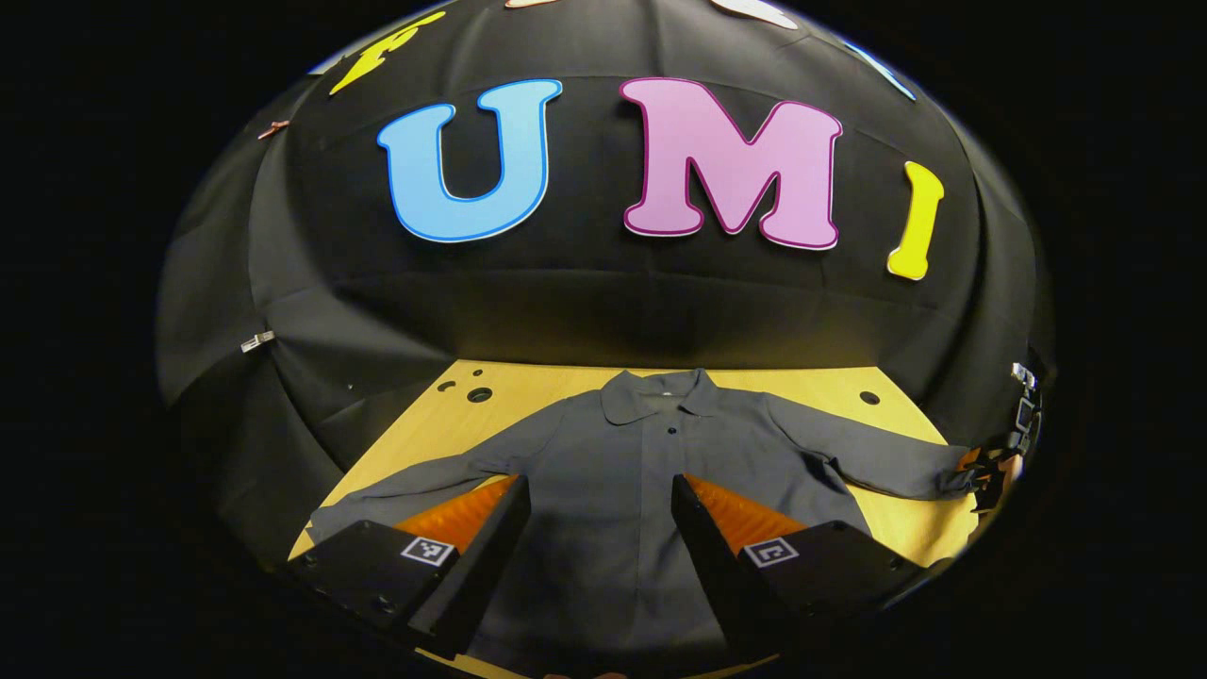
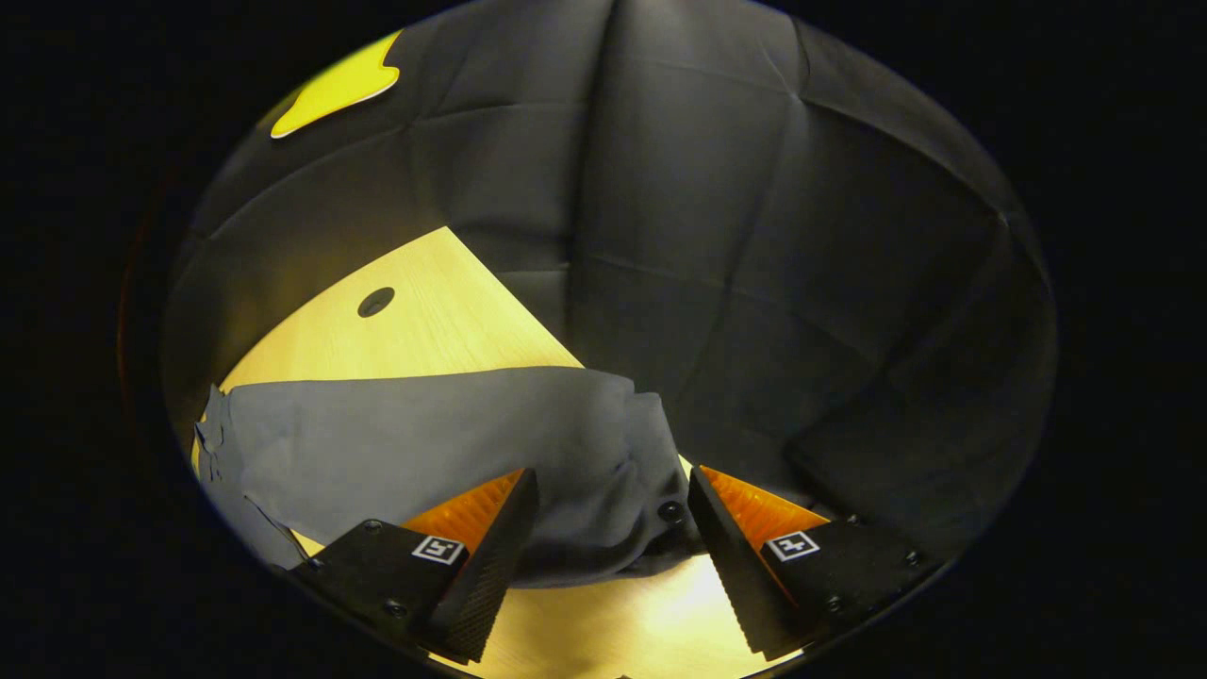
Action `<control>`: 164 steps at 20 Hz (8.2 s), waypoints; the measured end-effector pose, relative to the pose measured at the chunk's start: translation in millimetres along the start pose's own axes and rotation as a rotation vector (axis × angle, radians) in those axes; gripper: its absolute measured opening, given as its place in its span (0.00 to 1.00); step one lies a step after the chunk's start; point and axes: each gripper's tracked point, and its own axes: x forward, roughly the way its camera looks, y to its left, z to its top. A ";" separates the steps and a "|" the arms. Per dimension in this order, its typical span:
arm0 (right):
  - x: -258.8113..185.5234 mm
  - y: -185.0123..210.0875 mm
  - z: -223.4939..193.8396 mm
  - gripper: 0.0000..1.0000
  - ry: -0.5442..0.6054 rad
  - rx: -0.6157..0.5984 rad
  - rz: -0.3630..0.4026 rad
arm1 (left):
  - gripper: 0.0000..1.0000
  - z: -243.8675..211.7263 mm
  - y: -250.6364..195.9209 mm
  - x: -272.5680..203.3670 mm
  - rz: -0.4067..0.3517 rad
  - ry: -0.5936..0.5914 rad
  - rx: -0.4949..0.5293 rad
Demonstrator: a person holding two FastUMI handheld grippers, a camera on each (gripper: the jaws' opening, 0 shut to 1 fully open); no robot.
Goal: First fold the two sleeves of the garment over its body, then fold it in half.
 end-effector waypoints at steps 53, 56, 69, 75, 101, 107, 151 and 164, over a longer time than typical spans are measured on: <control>-281.7 407.1 50.9 0.07 -0.215 -0.400 0.654 | 0.96 -27.7 163.4 -66.4 0.188 -0.028 -0.131; -301.3 458.5 18.8 0.07 -0.162 -0.399 0.756 | 0.95 -33.4 184.4 -72.8 0.233 -0.026 -0.144; -336.9 577.9 -143.8 0.07 0.183 -0.238 1.007 | 0.96 -105.4 247.5 -86.9 0.371 0.083 -0.266; -340.2 595.5 -192.2 0.13 0.369 -0.139 1.039 | 0.96 -118.8 268.8 -85.0 0.417 0.088 -0.297; -365.7 344.4 -85.1 0.98 -0.041 -0.233 0.752 | 0.96 -214.1 399.7 7.9 0.553 0.282 -0.484; -386.0 243.0 -67.9 0.98 -0.156 -0.254 0.627 | 0.96 -225.8 396.1 45.5 0.520 0.364 -0.434; -329.1 150.9 -16.9 0.99 -0.262 -0.274 0.581 | 0.05 62.1 91.0 153.3 -0.056 0.058 -0.223; -302.0 125.5 -15.4 0.99 -0.214 -0.251 0.526 | 0.05 40.3 -123.3 184.3 -0.386 0.179 -0.096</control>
